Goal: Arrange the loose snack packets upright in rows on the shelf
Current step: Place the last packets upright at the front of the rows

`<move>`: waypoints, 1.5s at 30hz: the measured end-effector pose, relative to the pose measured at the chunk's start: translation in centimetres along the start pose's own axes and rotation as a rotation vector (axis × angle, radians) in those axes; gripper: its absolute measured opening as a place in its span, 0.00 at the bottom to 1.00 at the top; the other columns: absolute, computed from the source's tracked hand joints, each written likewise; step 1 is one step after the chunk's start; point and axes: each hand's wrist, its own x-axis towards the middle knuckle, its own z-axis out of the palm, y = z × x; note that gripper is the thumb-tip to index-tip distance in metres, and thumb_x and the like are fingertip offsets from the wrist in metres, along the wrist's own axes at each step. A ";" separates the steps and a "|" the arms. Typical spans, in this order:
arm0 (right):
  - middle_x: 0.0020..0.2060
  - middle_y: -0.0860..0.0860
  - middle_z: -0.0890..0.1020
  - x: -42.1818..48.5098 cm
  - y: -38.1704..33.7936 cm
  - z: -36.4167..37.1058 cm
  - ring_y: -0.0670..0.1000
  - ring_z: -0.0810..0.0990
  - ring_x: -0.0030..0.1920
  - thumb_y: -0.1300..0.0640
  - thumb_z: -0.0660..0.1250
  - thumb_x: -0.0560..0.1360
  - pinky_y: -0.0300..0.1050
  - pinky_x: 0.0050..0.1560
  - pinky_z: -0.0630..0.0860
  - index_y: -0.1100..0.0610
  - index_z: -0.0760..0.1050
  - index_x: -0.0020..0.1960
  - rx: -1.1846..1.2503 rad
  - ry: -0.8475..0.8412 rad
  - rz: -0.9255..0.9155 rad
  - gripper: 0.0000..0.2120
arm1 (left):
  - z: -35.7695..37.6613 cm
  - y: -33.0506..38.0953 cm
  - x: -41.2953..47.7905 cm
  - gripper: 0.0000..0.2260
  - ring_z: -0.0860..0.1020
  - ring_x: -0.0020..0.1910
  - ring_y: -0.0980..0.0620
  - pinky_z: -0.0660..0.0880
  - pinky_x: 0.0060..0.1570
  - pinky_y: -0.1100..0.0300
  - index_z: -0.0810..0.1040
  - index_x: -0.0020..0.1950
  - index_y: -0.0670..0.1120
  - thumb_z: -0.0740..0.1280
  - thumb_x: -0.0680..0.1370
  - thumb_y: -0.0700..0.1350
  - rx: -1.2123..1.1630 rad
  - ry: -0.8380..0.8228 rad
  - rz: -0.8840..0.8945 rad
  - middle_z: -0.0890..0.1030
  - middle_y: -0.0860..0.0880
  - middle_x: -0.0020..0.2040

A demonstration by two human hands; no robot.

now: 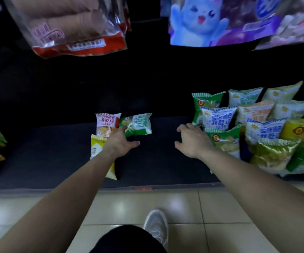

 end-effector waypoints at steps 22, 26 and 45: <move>0.66 0.51 0.70 2.9 3.6 9.3 0.54 0.70 0.65 0.44 0.63 0.78 0.52 0.62 0.71 0.50 0.65 0.73 0.077 -0.180 0.092 0.26 | 6.9 0.2 10.8 0.29 0.81 0.51 0.52 0.78 0.53 0.56 0.75 0.65 0.49 0.72 0.70 0.63 -0.059 -0.174 0.000 0.81 0.50 0.55; 0.65 0.51 0.70 1.9 3.5 8.9 0.55 0.70 0.65 0.44 0.63 0.78 0.53 0.63 0.71 0.50 0.65 0.72 0.085 -0.174 0.082 0.25 | 7.5 -0.2 9.5 0.39 0.74 0.63 0.45 0.73 0.63 0.51 0.68 0.71 0.46 0.78 0.67 0.60 -0.012 -0.186 -0.088 0.73 0.45 0.65; 0.65 0.51 0.70 -0.9 5.1 7.1 0.55 0.71 0.65 0.44 0.63 0.78 0.52 0.61 0.72 0.50 0.65 0.72 0.073 -0.146 0.094 0.25 | 10.2 2.5 6.6 0.16 0.85 0.42 0.49 0.81 0.52 0.49 0.83 0.46 0.44 0.80 0.68 0.54 -0.446 -0.265 -0.132 0.86 0.47 0.42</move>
